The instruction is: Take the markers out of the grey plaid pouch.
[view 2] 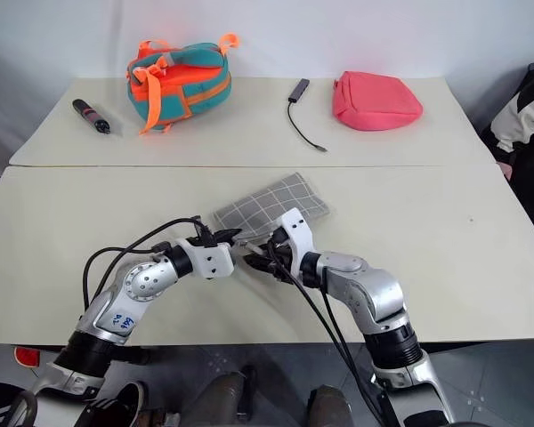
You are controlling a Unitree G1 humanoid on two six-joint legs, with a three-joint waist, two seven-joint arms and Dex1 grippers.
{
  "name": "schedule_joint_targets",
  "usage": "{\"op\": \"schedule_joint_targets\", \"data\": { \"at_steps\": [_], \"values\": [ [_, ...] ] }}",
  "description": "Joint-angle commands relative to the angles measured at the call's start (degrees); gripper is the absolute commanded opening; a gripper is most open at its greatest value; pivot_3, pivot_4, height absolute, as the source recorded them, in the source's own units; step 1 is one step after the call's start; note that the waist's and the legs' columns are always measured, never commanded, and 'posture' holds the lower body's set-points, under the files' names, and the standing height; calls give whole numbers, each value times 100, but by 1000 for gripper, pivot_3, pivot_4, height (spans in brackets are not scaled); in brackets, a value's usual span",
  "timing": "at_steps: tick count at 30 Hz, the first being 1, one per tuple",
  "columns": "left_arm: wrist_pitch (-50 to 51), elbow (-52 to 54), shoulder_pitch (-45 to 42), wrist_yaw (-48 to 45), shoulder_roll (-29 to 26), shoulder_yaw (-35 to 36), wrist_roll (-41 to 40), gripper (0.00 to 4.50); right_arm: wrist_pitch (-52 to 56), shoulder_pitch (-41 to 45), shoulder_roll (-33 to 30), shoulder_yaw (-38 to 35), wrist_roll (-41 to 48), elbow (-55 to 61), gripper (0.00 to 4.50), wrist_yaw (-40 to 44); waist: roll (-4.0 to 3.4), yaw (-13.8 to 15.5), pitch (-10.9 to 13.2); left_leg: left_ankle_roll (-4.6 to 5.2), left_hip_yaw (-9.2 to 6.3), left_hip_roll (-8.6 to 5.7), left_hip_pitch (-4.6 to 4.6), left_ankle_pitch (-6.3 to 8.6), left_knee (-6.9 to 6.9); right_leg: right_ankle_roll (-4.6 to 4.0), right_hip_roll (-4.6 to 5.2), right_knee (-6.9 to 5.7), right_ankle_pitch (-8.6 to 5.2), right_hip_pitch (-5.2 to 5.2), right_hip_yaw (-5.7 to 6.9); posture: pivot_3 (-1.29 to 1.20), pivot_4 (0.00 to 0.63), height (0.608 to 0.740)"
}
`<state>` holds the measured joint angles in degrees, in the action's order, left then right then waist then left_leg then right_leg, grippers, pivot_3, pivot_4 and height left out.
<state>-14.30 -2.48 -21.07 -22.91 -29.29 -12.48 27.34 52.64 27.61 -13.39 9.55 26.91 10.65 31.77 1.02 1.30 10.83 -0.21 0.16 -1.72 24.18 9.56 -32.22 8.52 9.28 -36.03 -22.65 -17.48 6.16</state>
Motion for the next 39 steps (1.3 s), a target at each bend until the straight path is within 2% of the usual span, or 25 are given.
{"op": "schedule_joint_targets", "data": {
  "at_steps": [1,2,8,15,24,29,33,36,39],
  "values": [
    [30,157,124,12,26,-79,22,0,-101,39,29,-85,53,27,285,20,0,-1,0,0,0,0,0,0,0,0,0,0,0,0,0,0,150,740],
    [30,164,136,12,18,-75,19,0,-110,36,24,-91,49,24,45,24,0,-1,0,0,0,0,0,0,0,0,0,-1,0,0,0,0,150,740],
    [54,207,194,-18,-23,3,-73,0,-244,22,-160,-169,-22,-36,45,110,0,-1,0,0,0,0,0,0,0,0,0,-1,0,0,-1,0,150,740],
    [-15,619,577,-620,-319,434,-1098,0,-946,195,-969,-397,-484,-722,45,363,0,-31,0,0,6,4,0,0,0,0,0,3,0,-2,-2,0,150,740],
    [-411,569,821,-885,-1051,889,-1505,0,-1861,448,-1904,-562,-1033,-1825,45,827,3,-55,2,1,9,8,0,0,-1,-1,-1,10,0,-2,-2,0,150,740],
    [-571,460,844,-938,-1146,1026,-1704,0,-2203,598,-2072,-607,-1212,-2270,45,921,3,-59,2,1,11,9,0,0,-2,-1,-1,11,0,-1,-1,0,150,740],
    [-417,366,750,-931,-993,1075,-1943,0,-2268,523,-2000,-519,-1200,-2032,45,1019,3,-57,2,1,10,10,0,0,-3,-1,-1,10,0,-1,-1,0,150,740],
    [-122,487,731,-990,-808,1064,-2181,0,-2455,443,-2159,-525,-1275,-1944,602,1201,3,-56,2,1,10,10,1,0,-6,-1,-2,9,1,0,-1,0,150,740],
    [110,604,747,-1099,-713,1041,-2353,0,-2522,314,-2512,-503,-1212,-1779,1603,1798,4,-45,3,1,11,10,2,1,-8,-1,-1,9,1,1,-1,0,150,740]
  ]
}}
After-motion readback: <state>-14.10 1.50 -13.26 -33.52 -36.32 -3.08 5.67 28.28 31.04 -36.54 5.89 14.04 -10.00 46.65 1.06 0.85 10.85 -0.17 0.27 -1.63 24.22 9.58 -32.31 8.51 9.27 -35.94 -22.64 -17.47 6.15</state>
